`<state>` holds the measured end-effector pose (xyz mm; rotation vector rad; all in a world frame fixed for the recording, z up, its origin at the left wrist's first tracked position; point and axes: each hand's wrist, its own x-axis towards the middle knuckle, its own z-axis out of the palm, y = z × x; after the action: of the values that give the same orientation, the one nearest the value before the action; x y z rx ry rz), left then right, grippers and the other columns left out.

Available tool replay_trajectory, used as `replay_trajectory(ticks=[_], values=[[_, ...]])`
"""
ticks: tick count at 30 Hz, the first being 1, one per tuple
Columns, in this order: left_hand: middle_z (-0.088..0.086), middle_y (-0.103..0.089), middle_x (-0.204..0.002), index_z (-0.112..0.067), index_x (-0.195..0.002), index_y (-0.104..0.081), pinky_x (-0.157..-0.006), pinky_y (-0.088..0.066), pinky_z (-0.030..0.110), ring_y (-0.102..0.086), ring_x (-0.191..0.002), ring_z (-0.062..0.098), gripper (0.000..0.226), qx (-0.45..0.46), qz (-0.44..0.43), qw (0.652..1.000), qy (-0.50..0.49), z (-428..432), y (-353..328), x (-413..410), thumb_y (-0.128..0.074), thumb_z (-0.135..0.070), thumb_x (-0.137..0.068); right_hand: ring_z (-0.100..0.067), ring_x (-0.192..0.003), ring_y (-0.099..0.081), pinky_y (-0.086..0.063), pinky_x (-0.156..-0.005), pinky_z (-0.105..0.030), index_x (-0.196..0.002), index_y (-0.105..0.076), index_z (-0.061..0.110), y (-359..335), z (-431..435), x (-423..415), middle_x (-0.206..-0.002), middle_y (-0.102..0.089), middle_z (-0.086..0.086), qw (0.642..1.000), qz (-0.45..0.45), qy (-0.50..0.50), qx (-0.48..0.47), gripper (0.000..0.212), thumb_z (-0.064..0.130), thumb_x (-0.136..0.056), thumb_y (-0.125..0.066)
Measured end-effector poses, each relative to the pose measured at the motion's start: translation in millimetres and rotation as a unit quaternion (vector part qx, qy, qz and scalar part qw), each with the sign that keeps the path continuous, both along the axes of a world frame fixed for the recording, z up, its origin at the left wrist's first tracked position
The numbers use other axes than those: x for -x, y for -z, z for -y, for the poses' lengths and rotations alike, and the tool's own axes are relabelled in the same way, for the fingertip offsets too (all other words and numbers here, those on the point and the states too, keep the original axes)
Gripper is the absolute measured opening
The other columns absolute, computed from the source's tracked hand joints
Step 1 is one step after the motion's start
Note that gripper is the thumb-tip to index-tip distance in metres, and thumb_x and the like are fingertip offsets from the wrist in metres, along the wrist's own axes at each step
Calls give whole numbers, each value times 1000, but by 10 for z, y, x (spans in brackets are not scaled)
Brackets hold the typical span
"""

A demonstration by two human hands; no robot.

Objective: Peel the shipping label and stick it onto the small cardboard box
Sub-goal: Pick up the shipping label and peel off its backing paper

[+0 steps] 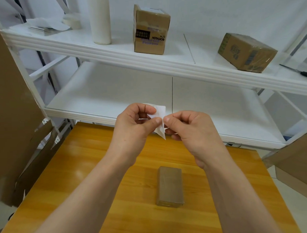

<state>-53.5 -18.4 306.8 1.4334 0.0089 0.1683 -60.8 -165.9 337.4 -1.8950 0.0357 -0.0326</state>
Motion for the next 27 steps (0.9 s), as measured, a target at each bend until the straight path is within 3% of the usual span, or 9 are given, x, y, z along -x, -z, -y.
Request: replay_trajectory(ticks=[8, 12, 17, 22, 24, 27], values=[[1, -62, -85, -17, -93, -70, -62, -48, 20, -58, -69, 9, 21, 27, -30, 999, 32, -77, 0, 24, -66, 2, -88, -8, -76, -73, -54, -67, -26, -88, -73, 19, 17, 75, -13, -84, -78, 1, 999, -37, 18, -33, 12, 25, -95, -64], [3, -61, -88, -15, -89, -70, -65, -44, 28, -52, -74, 17, 24, 61, -66, 995, 46, -139, 5, 18, -60, 7, -88, -11, -78, -72, -53, -64, -24, -89, -73, 16, -5, 115, 5, -89, -77, -4, 997, -51, 20, -62, 13, 22, -94, -64], [7, -63, -97, -16, -89, -63, -59, -48, 26, -60, -81, 20, 24, 79, -105, 990, 58, -130, 36, 16, -58, 8, -89, -21, -79, -71, -47, -48, -20, -92, -72, 13, 7, 109, 13, -96, -77, -10, 996, -61, 22, -64, 13, 21, -95, -63], [6, -57, -87, -19, -116, -56, -47, -45, 23, -52, -64, 18, 37, 65, -146, 987, 26, -184, 77, -4, -62, 5, -89, -10, -72, -70, -45, -43, -20, -93, -71, 11, 4, 148, 26, -98, -76, -11, 995, -65, 21, -67, 12, 19, -95, -62], [8, -55, -88, -16, -122, -53, -51, -52, 23, -58, -66, 20, 41, 85, -152, 984, 32, -173, 72, 0, -59, 9, -89, -9, -70, -68, -45, -44, -20, -92, -70, 11, 14, 145, 23, -93, -75, -9, 996, -66, 15, -65, 12, 19, -95, -61], [19, -59, -107, -7, -121, -52, -64, -60, 28, -64, -79, 29, 40, 109, -153, 981, 55, -134, 61, 7, -54, 13, -86, -16, -72, -65, -45, -46, -21, -86, -70, 14, 48, 126, 21, -90, -73, -9, 996, -67, 5, -56, 13, 21, -94, -63]])
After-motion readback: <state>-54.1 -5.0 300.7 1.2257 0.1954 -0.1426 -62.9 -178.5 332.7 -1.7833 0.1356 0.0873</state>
